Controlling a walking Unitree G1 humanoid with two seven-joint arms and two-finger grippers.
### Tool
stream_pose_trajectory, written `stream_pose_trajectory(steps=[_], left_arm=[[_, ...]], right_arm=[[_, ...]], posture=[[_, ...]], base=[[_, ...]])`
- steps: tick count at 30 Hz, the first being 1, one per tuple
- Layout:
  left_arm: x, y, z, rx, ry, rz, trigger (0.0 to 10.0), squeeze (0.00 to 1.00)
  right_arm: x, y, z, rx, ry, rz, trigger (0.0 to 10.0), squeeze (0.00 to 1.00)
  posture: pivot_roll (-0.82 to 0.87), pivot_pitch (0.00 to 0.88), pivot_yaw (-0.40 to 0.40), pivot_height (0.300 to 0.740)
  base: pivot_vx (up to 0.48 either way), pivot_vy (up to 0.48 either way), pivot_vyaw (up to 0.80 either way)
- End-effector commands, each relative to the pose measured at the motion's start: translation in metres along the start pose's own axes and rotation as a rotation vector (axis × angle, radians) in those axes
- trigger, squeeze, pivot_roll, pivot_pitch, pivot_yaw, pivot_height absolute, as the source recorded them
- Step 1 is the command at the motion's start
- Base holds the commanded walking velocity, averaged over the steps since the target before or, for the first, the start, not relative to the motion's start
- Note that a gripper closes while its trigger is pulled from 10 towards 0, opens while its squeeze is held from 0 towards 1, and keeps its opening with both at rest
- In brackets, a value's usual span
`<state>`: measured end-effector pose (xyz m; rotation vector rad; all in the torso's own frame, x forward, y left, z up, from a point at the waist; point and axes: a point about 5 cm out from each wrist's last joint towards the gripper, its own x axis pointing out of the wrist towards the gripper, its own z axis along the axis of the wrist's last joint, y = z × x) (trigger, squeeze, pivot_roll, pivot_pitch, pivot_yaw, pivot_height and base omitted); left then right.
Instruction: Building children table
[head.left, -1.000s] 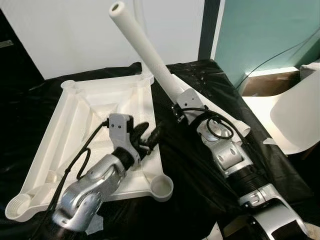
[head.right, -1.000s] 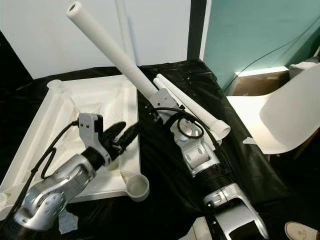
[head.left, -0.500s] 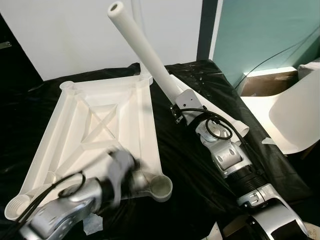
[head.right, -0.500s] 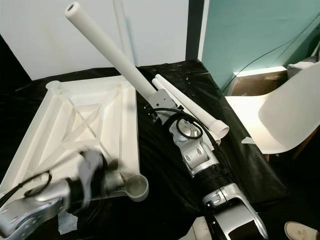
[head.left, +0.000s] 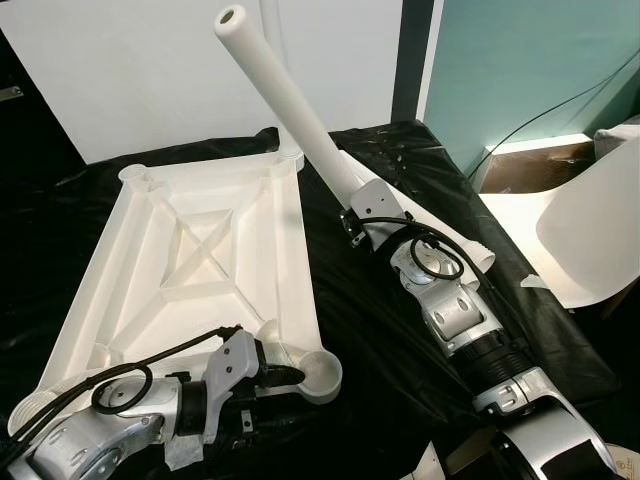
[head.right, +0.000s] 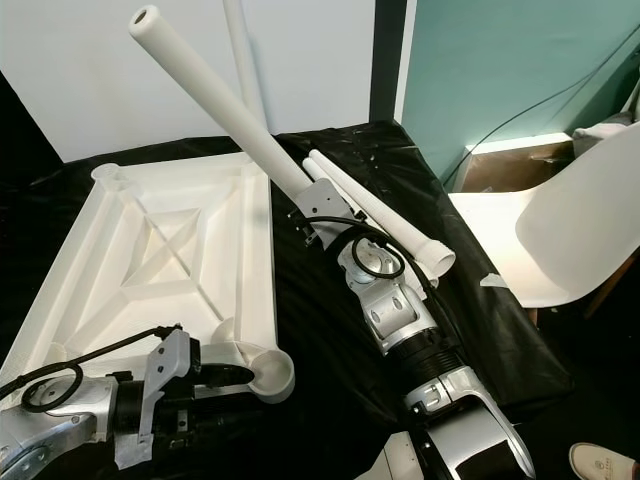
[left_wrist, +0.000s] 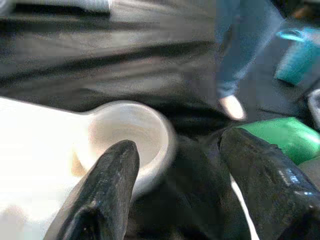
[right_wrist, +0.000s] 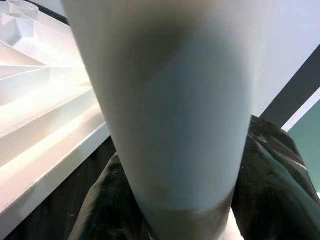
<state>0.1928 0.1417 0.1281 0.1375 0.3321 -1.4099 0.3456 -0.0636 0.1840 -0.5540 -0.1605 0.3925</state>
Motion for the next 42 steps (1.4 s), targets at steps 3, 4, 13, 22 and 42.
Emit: stream_pose_trajectory(steps=[3,4,13,22,42], left_arm=[[-0.011,0.021,-0.006,0.046,0.037,0.097,10.0,0.00],[-0.015,0.023,-0.009,0.043,0.055,0.104,10.0,0.00],[-0.036,0.021,-0.022,-0.008,0.137,0.088,10.0,0.00],[-0.045,0.010,-0.013,-0.041,0.057,-0.003,10.0,0.00],[-0.023,0.017,-0.038,0.036,0.221,0.008,9.5,0.00]], right_arm=[[0.002,0.001,0.007,-0.005,-0.031,0.003,10.0,0.00],[0.002,0.002,0.007,-0.003,-0.031,0.005,10.0,0.00],[0.002,0.002,0.008,-0.002,-0.035,0.009,10.0,0.00],[0.003,0.001,0.007,-0.008,-0.029,0.010,10.0,0.00],[0.003,0.000,0.011,0.005,-0.050,0.029,10.0,0.00]], posture=[[0.08,0.000,0.056,0.740],[0.08,0.000,0.056,0.740],[0.09,0.000,0.047,0.740],[0.09,0.000,0.046,0.740],[0.08,0.000,0.038,0.740]], base=[[0.000,0.000,0.00],[0.000,0.000,0.00],[0.000,0.000,0.00],[0.000,0.000,0.00],[0.000,0.000,0.00]])
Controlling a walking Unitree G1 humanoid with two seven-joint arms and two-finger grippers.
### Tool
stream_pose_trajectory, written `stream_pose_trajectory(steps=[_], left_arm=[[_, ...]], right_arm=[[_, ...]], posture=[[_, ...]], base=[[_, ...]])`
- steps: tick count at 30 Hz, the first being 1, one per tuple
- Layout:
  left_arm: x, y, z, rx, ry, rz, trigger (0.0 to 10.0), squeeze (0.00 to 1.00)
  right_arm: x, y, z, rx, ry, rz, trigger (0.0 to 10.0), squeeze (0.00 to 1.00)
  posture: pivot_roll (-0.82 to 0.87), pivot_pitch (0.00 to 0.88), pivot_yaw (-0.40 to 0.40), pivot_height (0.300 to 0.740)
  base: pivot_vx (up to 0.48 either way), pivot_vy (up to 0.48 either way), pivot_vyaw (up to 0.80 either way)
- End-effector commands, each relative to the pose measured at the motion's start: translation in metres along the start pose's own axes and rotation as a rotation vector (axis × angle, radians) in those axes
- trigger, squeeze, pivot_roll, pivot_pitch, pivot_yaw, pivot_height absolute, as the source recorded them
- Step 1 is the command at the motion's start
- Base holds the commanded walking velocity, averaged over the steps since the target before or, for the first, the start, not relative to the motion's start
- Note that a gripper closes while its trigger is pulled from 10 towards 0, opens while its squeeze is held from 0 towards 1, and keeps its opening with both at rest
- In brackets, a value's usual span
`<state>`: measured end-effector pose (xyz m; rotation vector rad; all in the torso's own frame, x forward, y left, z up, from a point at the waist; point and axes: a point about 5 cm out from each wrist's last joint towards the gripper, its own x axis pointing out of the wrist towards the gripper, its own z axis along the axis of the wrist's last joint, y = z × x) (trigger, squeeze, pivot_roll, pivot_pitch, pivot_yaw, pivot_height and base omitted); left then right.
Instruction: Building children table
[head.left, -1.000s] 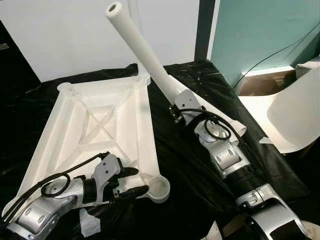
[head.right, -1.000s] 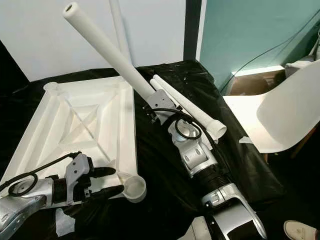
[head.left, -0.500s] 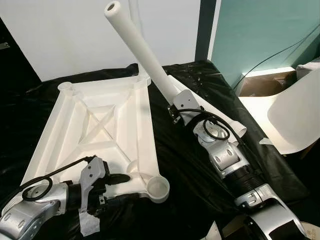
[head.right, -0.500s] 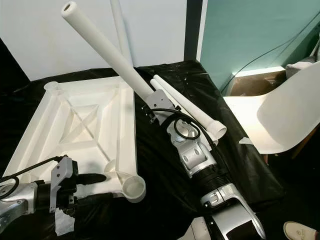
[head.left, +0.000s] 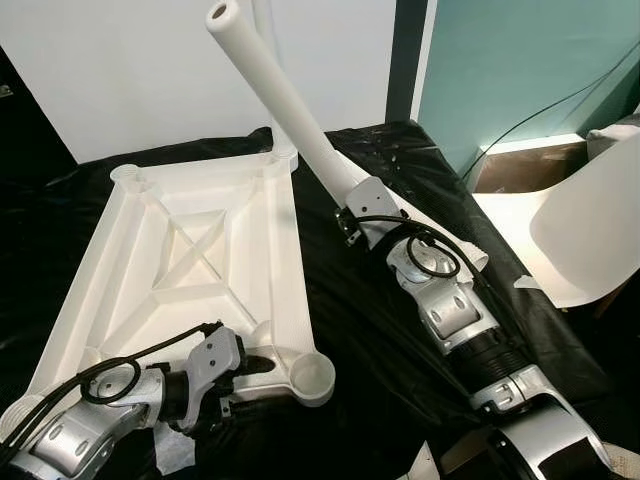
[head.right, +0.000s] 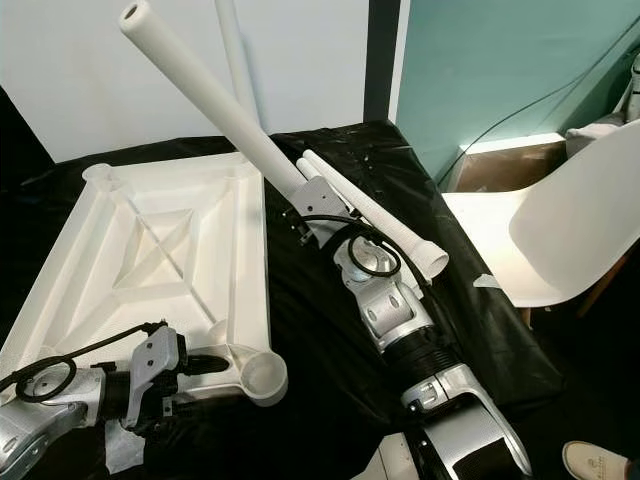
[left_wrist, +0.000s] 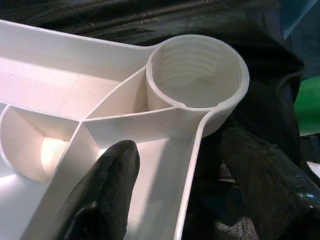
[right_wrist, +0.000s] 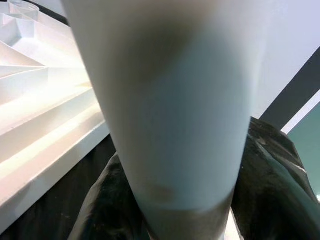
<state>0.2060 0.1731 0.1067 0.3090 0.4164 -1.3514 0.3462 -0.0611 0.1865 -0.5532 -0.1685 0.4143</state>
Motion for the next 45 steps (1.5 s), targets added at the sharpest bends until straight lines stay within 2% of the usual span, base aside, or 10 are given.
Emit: stream_pose_trajectory(steps=[1,2,3,4,7,8,10,11,23,45], left_arm=[[0.000,-0.004,-0.011,-0.017,0.058,-0.057,9.5,0.00],[0.006,-0.002,-0.010,-0.014,0.039,-0.047,4.3,0.00],[0.006,-0.002,-0.010,-0.014,0.039,-0.047,4.3,0.00],[0.010,-0.002,-0.007,-0.011,0.013,-0.042,0.0,0.14],[0.025,0.006,0.001,0.025,-0.045,0.034,0.0,0.11],[0.029,0.012,0.003,0.042,-0.054,0.080,4.8,0.10],[0.031,0.015,0.004,0.052,-0.060,0.108,4.8,0.10],[0.033,0.018,0.005,0.061,-0.065,0.134,10.0,0.03],[0.053,0.055,0.013,0.127,-0.080,0.398,10.0,0.00],[0.061,0.083,0.021,0.186,-0.042,0.515,10.0,0.00]], right_arm=[[0.001,-0.001,0.008,0.005,-0.037,0.010,10.0,0.00],[0.000,0.002,0.011,0.023,-0.066,0.036,10.0,0.00],[0.000,0.002,0.011,0.023,-0.066,0.036,10.0,0.00],[-0.002,0.005,0.013,0.029,-0.082,0.051,10.0,0.00],[-0.005,0.012,0.018,0.047,-0.121,0.087,10.0,0.00],[-0.005,0.013,0.019,0.053,-0.123,0.092,10.0,0.00],[-0.005,0.014,0.019,0.056,-0.124,0.094,10.0,0.00],[-0.005,0.014,0.019,0.059,-0.123,0.095,10.0,0.00],[-0.024,0.022,0.024,0.195,-0.181,0.228,10.0,0.00],[-0.040,0.011,0.025,0.279,-0.165,0.286,10.0,0.00]], posture=[[0.08,0.000,0.038,0.740],[0.08,0.000,0.038,0.740],[0.08,0.000,0.038,0.740],[0.08,0.000,0.038,0.740],[0.08,0.000,0.039,0.740],[0.08,0.000,0.041,0.740],[0.08,0.000,0.041,0.740],[0.08,0.000,0.042,0.740],[0.06,0.000,0.051,0.740],[0.04,0.000,0.074,0.740]], base=[[0.000,0.000,0.00],[0.000,0.000,0.00],[0.000,0.000,0.00],[0.000,0.000,0.00],[0.000,0.000,0.00],[0.000,0.000,0.00],[0.000,0.000,0.00],[0.000,0.000,0.00],[0.000,0.000,0.00],[0.000,0.000,0.00]])
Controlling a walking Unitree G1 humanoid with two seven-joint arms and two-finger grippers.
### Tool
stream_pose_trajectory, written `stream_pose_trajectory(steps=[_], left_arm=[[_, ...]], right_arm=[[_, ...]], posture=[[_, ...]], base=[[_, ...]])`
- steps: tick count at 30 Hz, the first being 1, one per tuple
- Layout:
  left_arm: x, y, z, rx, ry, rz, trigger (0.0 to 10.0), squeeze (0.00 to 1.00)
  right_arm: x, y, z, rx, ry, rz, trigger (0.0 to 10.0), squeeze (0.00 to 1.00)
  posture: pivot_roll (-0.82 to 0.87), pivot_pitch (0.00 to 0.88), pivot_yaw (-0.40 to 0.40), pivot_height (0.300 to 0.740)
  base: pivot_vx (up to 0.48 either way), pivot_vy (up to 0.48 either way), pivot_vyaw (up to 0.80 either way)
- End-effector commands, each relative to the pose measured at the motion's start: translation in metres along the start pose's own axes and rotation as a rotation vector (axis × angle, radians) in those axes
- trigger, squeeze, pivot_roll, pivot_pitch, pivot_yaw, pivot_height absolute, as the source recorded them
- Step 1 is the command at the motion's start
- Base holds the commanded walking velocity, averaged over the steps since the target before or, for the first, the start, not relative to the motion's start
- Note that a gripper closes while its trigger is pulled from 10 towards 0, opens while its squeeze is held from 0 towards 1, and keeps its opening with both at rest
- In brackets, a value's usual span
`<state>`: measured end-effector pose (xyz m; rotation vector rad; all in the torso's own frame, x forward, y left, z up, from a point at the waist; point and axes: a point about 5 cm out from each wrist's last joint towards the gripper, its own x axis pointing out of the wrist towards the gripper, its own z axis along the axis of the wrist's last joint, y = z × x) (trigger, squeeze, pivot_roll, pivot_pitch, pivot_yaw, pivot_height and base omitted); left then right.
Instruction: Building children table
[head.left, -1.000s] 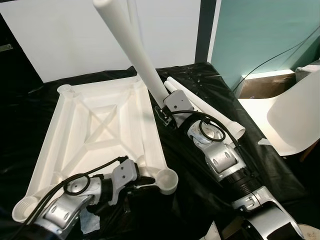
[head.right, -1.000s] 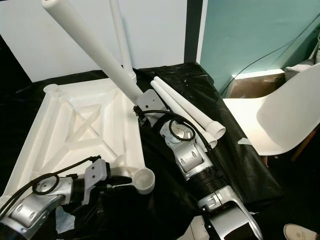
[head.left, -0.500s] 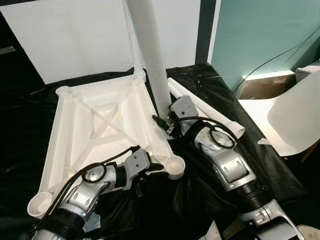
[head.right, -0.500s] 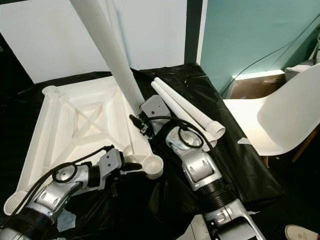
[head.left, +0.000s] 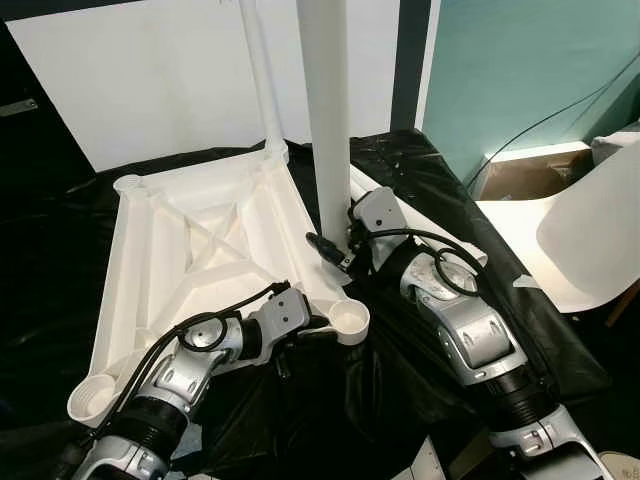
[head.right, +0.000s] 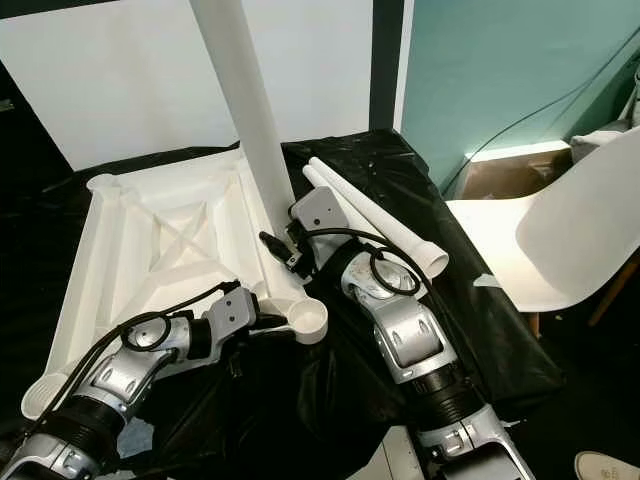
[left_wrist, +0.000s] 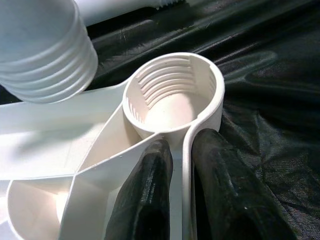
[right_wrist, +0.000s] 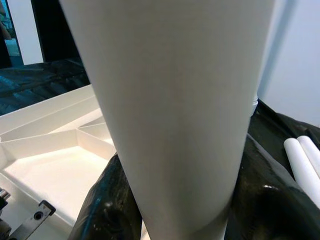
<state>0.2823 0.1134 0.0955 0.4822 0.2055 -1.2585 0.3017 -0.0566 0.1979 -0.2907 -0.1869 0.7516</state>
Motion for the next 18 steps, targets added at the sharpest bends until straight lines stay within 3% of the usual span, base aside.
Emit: stream_pose_trajectory(steps=[1,4,5,6,8,9,10,12,15,18], left_arm=[[-0.006,0.020,-0.008,-0.020,0.042,0.366,10.0,0.00],[-0.007,0.023,0.003,-0.014,-0.021,0.366,10.0,0.00],[-0.009,0.028,0.020,-0.001,-0.112,0.378,10.0,0.00],[-0.009,0.028,0.020,-0.001,-0.112,0.378,10.0,0.00],[-0.019,0.041,0.058,0.017,-0.301,0.418,10.0,0.00],[-0.019,0.041,0.058,0.017,-0.301,0.418,10.0,0.00],[-0.024,0.047,0.074,0.015,-0.383,0.433,10.0,0.00],[-0.024,0.047,0.074,0.015,-0.383,0.433,10.0,0.00],[-0.042,0.057,0.111,-0.016,-0.580,0.394,10.0,0.00],[-0.044,0.054,0.114,-0.010,-0.590,0.348,10.0,0.00]], right_arm=[[-0.002,-0.001,0.002,0.021,-0.008,-0.004,10.0,0.00],[-0.002,0.000,0.001,0.027,-0.003,-0.006,10.0,0.00],[-0.001,0.000,0.001,0.032,0.000,-0.006,10.0,0.00],[-0.001,0.000,0.001,0.032,0.000,-0.006,10.0,0.00],[0.001,0.001,0.000,0.037,0.003,-0.005,10.0,0.00],[0.001,0.001,0.000,0.037,0.003,-0.005,10.0,0.00],[0.002,0.001,0.000,0.039,0.004,-0.004,10.0,0.00],[0.002,0.001,0.000,0.039,0.004,-0.004,10.0,0.00],[0.005,0.003,0.001,0.042,0.002,-0.001,10.0,0.00],[0.005,0.003,0.001,0.043,0.001,-0.001,10.0,0.00]], posture=[[0.04,0.000,0.074,0.740],[0.04,0.000,0.076,0.740],[0.05,0.000,0.077,0.740],[0.05,0.000,0.077,0.740],[0.05,0.000,0.077,0.740],[0.05,0.000,0.077,0.740],[0.06,0.000,0.077,0.740],[0.06,0.000,0.077,0.740],[0.06,0.000,0.081,0.740],[0.06,0.000,0.081,0.740]], base=[[0.000,0.000,0.00],[0.000,0.000,0.00],[0.000,0.000,0.00],[0.000,0.000,0.00],[0.000,0.000,0.00],[0.000,0.000,0.00],[0.000,0.000,0.00],[0.000,0.000,0.00],[0.000,0.000,0.00],[0.000,0.000,0.00]])
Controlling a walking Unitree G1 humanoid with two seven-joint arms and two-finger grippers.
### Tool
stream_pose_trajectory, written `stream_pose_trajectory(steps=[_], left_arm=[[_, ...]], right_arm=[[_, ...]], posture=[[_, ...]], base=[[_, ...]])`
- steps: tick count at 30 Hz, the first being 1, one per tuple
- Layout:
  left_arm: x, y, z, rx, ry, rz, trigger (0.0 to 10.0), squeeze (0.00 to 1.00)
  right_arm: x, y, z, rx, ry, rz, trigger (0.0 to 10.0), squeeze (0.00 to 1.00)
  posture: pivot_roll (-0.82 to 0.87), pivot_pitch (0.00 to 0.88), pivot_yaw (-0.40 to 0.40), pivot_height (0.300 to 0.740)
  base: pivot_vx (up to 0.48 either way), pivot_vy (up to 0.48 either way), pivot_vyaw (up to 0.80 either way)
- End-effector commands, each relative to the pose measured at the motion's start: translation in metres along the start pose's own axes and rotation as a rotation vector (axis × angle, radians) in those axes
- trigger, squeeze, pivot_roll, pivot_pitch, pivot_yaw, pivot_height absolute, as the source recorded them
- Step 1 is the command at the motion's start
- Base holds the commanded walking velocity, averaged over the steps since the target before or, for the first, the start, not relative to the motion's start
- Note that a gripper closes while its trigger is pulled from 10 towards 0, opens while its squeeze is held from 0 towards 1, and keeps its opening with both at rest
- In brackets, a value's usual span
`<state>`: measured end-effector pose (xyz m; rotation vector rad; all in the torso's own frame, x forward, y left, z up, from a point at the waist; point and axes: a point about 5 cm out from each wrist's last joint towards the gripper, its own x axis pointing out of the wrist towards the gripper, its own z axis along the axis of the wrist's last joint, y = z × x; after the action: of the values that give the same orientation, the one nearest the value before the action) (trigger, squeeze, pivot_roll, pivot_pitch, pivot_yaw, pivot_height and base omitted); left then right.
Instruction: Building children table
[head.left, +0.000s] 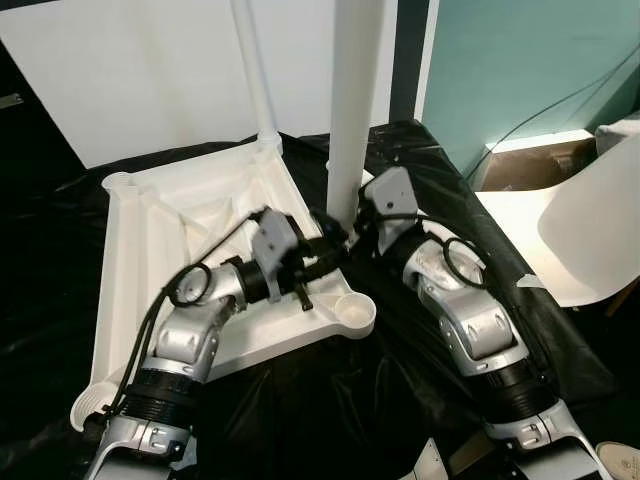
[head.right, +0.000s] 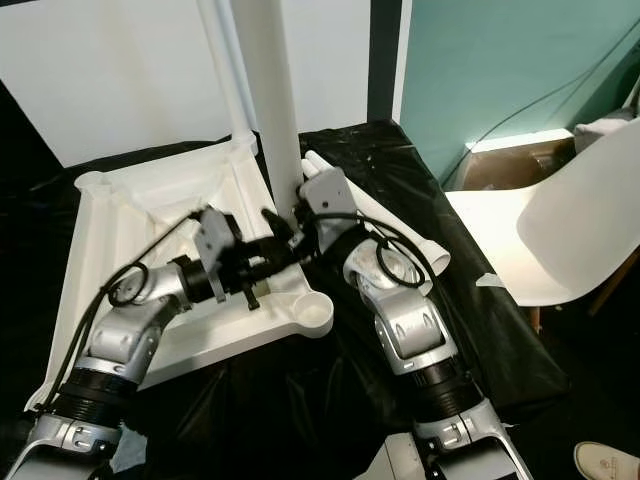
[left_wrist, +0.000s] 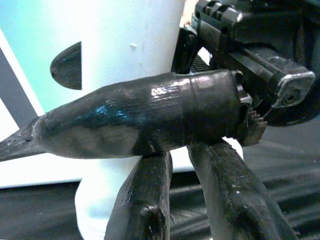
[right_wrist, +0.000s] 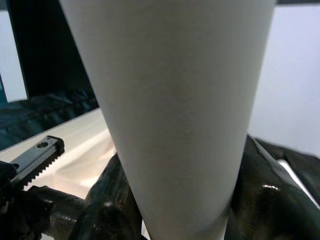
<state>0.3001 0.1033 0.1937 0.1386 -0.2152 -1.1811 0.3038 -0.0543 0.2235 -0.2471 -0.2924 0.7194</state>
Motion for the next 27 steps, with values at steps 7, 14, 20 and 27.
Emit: stream_pose_trajectory(steps=[7,14,20,27], left_arm=[[-0.005,0.005,0.005,0.031,0.002,0.111,10.0,0.00],[-0.014,-0.019,-0.019,-0.041,0.135,-0.011,10.0,0.00],[-0.025,-0.036,-0.032,-0.104,0.247,-0.110,10.0,0.00],[-0.033,-0.039,-0.041,-0.119,0.301,-0.101,10.0,0.00]], right_arm=[[-0.003,0.011,-0.022,0.051,0.109,0.042,10.0,0.00],[-0.008,0.007,-0.023,0.055,0.119,0.037,10.0,0.00],[-0.008,0.003,-0.024,0.048,0.123,0.028,10.0,0.00],[-0.008,0.000,-0.023,0.039,0.125,0.017,10.0,0.00]], posture=[[0.05,0.000,0.089,0.740],[0.05,0.000,0.081,0.740],[0.05,0.000,0.078,0.740],[0.05,0.000,0.077,0.740]], base=[[0.000,0.000,0.00],[0.000,0.000,0.00],[0.000,0.000,0.00],[0.000,0.000,0.00]])
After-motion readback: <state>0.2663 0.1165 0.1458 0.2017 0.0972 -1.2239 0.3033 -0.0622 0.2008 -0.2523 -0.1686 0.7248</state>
